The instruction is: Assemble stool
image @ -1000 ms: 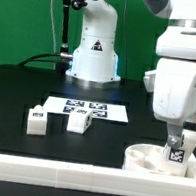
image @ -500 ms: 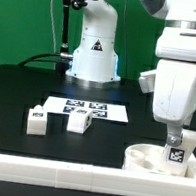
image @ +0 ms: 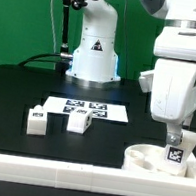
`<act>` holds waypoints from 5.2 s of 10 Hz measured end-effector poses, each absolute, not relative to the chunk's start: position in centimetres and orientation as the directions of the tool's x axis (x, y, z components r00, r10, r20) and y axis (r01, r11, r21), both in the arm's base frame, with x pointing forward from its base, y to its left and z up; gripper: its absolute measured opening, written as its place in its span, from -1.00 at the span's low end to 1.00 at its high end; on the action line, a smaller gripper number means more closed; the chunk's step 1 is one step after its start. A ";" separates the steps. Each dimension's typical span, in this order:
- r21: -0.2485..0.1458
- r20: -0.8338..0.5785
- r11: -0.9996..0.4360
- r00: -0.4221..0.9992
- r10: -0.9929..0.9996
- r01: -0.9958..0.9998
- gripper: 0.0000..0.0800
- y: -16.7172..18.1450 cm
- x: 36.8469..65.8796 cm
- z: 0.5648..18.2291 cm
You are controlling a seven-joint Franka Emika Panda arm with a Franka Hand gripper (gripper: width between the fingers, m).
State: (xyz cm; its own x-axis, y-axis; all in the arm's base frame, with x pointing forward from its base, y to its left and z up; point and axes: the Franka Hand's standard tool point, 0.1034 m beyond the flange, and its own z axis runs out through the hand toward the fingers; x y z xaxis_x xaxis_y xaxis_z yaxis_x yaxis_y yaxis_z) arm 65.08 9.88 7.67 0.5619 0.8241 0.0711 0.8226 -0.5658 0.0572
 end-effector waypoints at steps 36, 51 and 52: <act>-0.057 0.120 -0.941 0.934 -0.337 -0.333 0.62 1.8 57.8 6.9; -0.014 0.040 -0.952 0.951 -0.307 -0.307 0.62 -5.9 50.2 3.9; -0.019 -0.043 -0.950 0.950 -0.310 -0.311 0.62 -5.6 49.5 3.8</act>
Offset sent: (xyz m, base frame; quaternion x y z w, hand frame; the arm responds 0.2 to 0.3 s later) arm 0.0000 0.0000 0.0000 0.0000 0.0000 0.1296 0.9916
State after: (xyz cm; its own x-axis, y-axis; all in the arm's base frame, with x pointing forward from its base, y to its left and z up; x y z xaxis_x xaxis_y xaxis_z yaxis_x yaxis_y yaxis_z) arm 49.50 -5.64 3.75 0.9498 -0.3101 -0.0427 -0.3111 -0.9502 -0.0194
